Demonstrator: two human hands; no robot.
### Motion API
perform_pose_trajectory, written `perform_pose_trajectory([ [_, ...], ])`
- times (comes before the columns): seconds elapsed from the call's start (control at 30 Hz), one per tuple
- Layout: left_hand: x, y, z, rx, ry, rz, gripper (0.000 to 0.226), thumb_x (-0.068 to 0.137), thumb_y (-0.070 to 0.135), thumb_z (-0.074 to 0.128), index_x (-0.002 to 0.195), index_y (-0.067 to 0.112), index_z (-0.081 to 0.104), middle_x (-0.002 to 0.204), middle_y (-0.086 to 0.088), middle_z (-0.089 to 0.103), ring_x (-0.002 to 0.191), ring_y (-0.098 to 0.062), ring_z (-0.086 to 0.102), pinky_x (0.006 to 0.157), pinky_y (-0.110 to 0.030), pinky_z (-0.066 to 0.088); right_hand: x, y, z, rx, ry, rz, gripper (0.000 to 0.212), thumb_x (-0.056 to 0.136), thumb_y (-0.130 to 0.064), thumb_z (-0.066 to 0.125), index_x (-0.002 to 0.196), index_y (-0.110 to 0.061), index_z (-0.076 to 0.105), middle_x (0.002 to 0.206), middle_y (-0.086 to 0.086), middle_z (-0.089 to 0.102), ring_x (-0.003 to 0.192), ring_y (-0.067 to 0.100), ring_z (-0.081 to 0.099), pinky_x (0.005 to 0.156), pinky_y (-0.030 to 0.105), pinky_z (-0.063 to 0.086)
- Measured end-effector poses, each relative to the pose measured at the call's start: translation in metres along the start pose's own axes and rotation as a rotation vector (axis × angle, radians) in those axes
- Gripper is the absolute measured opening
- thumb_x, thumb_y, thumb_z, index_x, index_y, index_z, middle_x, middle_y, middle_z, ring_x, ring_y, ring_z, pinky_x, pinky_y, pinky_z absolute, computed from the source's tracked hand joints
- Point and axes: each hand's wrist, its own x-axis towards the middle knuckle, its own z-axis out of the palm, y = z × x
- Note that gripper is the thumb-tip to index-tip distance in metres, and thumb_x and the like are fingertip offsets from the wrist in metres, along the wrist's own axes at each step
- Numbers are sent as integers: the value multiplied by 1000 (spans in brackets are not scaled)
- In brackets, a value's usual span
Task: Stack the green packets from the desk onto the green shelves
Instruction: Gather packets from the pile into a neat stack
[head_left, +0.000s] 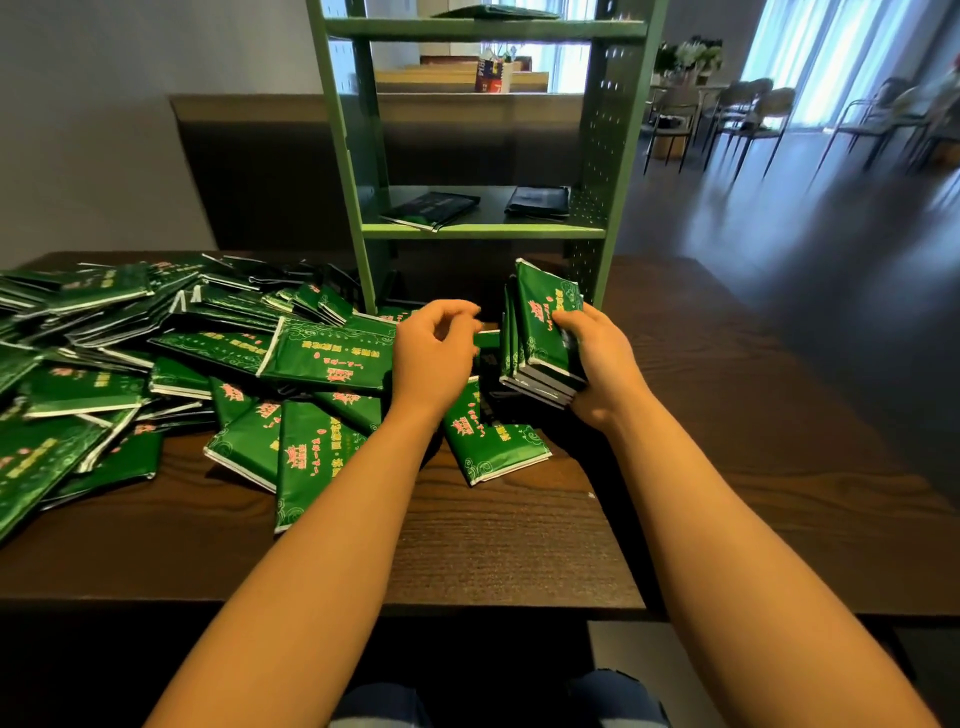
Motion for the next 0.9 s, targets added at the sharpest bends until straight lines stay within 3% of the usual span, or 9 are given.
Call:
perform_pose_trajectory([
  [0.07,-1,-6,-3,221,-49,52,20,93,4,56,98,19,69,84,11,65,73,-5,60,64,-18,46,2,4,-2,-40,39,17,10,100,-9,57,106,-11,65,87,6,72,71,21,73,59,31,57],
  [0.13,-6,-7,-4,413,-114,64,26,90,1,54,104,18,69,85,11,64,75,-8,60,68,-22,50,3,9,-1,-80,72,28,31,98,-11,59,129,-6,60,103,13,73,77,23,74,58,31,57],
  [0.23,-13,0,-4,661,-226,91,37,87,2,54,118,19,65,109,-2,67,98,-23,62,85,-36,53,1,15,2,-100,95,14,56,94,-14,62,148,-7,48,123,20,70,87,28,75,60,33,58],
  [0.37,-24,24,-9,992,-301,27,33,90,24,63,122,19,56,117,-7,61,108,-33,57,77,-39,43,-5,18,5,-111,113,-47,52,96,-11,61,146,-8,48,117,14,72,84,20,74,61,30,58],
  [0.5,-37,33,-11,1284,-395,-106,52,91,53,59,127,16,50,127,-10,57,117,-35,55,77,-40,37,-12,19,4,-125,114,-80,51,97,-10,61,146,-13,48,114,7,71,89,19,72,70,32,60],
  [0.67,-43,34,-10,1300,-409,-145,69,86,65,60,133,16,44,129,-11,56,118,-34,55,77,-40,36,-20,18,8,-138,110,-101,58,90,-20,66,146,-9,52,119,12,72,92,21,75,70,33,60],
  [0.77,-45,32,-9,1245,-417,-174,67,87,61,63,132,15,43,129,-12,55,117,-35,54,77,-41,37,-20,19,8,-160,101,-113,75,75,-31,66,145,-7,52,120,15,72,97,26,75,76,38,61],
  [0.9,-45,30,-8,1090,-373,-207,66,84,51,72,129,17,39,121,-9,56,113,-35,54,78,-43,38,-15,22,6,-163,71,-121,75,78,-29,67,147,-4,50,122,16,72,97,25,75,74,36,59],
])
